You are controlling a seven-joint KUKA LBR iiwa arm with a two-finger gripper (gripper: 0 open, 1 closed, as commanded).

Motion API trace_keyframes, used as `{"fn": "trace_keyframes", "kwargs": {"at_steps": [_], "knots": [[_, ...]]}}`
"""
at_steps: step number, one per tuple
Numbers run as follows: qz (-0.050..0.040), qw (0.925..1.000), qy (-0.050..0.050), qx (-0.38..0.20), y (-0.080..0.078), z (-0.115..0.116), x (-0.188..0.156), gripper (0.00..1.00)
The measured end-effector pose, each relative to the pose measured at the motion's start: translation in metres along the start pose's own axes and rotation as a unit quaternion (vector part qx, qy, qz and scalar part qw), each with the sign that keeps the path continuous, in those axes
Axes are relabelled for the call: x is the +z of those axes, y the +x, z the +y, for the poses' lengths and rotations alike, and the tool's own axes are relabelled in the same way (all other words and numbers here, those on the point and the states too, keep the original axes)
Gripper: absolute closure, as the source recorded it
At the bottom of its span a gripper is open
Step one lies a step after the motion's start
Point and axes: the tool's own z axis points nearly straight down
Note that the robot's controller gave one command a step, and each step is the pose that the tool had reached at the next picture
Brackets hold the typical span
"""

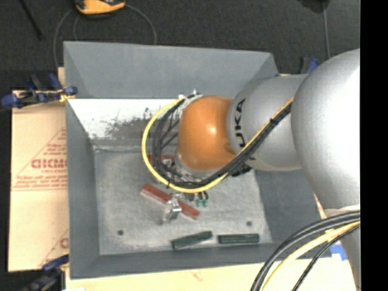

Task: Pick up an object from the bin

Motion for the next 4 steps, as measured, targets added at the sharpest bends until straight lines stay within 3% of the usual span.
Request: {"fn": "trace_keyframes", "kwargs": {"at_steps": [1,2,3,4], "knots": [[0.0005,0.9935,0.000,0.114,-0.017,0.017,-0.007,0.00],[-0.0050,0.9995,-0.001,0.031,-0.004,0.018,0.016,0.00],[0.0048,0.9732,-0.008,0.230,-0.023,-0.003,0.013,1.00],[0.0042,0.9732,-0.008,0.230,-0.024,-0.003,0.012,1.00]]}}
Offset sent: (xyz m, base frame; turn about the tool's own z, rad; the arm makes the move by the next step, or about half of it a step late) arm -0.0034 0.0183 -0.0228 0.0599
